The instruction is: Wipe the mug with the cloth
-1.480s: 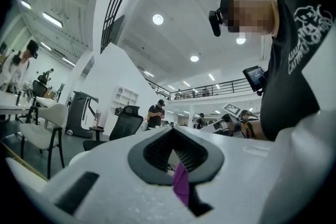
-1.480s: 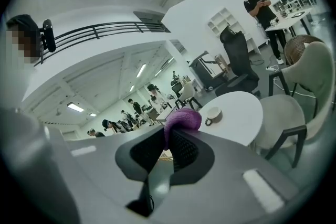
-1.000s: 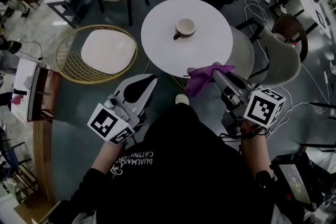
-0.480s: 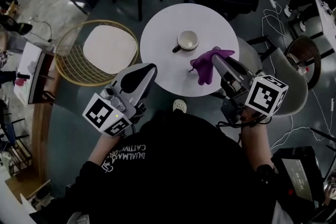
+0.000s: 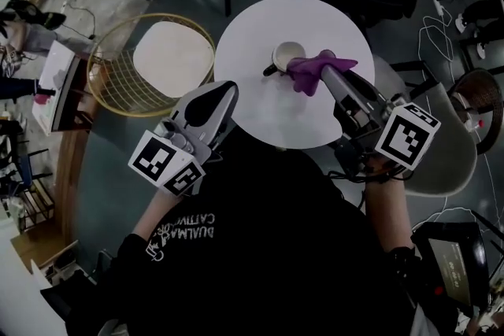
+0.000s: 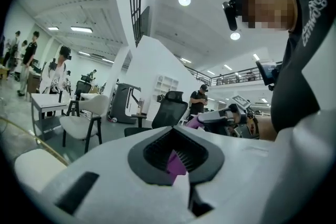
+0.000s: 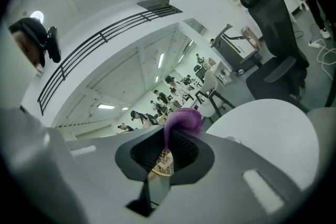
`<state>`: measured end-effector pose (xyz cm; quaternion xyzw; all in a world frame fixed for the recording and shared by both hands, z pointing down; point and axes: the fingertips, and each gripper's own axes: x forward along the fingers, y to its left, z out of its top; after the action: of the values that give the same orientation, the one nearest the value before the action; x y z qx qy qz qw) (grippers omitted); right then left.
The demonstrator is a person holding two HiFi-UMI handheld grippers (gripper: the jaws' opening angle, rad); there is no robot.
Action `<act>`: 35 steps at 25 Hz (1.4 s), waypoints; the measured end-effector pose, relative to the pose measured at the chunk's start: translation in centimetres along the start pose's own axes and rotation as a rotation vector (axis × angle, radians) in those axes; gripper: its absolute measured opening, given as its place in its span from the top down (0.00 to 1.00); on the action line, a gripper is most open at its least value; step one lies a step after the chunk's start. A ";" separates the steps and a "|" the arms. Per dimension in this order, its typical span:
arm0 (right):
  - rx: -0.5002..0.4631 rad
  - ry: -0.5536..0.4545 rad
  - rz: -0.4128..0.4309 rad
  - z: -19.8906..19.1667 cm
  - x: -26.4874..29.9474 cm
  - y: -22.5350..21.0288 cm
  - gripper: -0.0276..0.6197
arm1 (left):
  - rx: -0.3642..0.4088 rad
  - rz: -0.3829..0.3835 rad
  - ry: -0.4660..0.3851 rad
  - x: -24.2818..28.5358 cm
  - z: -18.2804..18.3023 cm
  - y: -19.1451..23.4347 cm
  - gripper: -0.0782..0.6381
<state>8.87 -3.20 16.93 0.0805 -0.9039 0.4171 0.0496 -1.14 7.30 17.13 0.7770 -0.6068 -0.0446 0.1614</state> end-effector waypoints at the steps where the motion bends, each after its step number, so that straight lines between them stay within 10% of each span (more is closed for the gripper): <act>1: 0.014 0.001 0.013 -0.2 0.0 -0.5 0.91 | -0.018 0.013 0.009 0.6 -0.3 0.4 0.89; 18: 0.215 0.011 0.043 -5.8 0.6 -8.2 0.91 | -0.076 -0.118 0.256 9.0 -9.8 2.2 0.89; 35: 0.337 -0.032 -0.111 -7.2 1.0 -13.5 0.91 | 0.101 -0.077 0.663 13.3 -20.4 8.9 0.64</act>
<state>10.60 -6.41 31.84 0.1442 -0.8161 0.5579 0.0438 -0.55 -3.28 40.76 0.7785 -0.4929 0.2346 0.3097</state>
